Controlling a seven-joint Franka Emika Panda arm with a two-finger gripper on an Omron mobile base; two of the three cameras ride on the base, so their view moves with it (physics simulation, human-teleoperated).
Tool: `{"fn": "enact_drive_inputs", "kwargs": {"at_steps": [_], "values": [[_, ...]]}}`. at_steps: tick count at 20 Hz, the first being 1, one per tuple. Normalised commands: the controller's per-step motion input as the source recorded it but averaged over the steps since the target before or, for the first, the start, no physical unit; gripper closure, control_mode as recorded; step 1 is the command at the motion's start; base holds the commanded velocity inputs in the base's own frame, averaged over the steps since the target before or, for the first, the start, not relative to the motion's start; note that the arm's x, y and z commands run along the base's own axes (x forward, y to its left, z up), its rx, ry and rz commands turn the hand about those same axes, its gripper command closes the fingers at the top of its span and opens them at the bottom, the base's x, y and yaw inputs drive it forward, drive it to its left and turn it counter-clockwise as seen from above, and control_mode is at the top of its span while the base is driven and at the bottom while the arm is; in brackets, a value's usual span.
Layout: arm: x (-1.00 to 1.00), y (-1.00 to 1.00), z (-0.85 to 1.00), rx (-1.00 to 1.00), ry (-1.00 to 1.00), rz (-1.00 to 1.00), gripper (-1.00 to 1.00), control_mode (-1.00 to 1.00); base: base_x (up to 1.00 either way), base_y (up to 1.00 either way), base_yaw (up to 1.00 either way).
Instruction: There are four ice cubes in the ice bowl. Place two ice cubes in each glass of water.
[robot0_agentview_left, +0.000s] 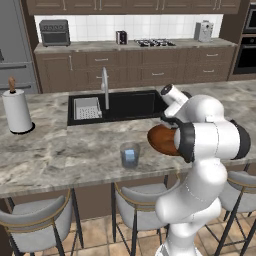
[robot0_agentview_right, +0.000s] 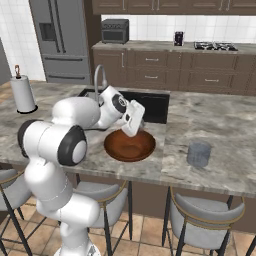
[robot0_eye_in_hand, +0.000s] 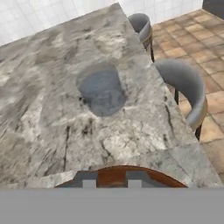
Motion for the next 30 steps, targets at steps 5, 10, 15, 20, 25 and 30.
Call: {"fn": "enact_drive_inputs", "kwargs": {"at_steps": [5, 10, 15, 20, 25, 30], "values": [[-0.26, -0.07, 0.14, 0.11, -0.39, -0.55, 1.00, -1.00, 0.00, 0.00, 0.00], [-0.34, -0.24, 0.11, 0.14, -0.38, -0.48, 1.00, -1.00, 0.00, 0.00, 0.00], [-0.45, -0.42, 0.02, 0.17, -0.28, -0.38, 1.00, -1.00, 0.00, 0.00, 0.00], [-0.29, -0.11, -0.07, 0.13, -0.24, -0.31, 1.00, -1.00, 0.00, 0.00, 0.00], [-0.12, 0.00, -0.18, 0.09, -0.26, -0.38, 1.00, -1.00, 0.00, 0.00, 0.00], [0.00, -0.11, -0.21, 0.09, -0.18, -0.41, 1.00, -1.00, 0.00, 0.00, 0.00]]}}
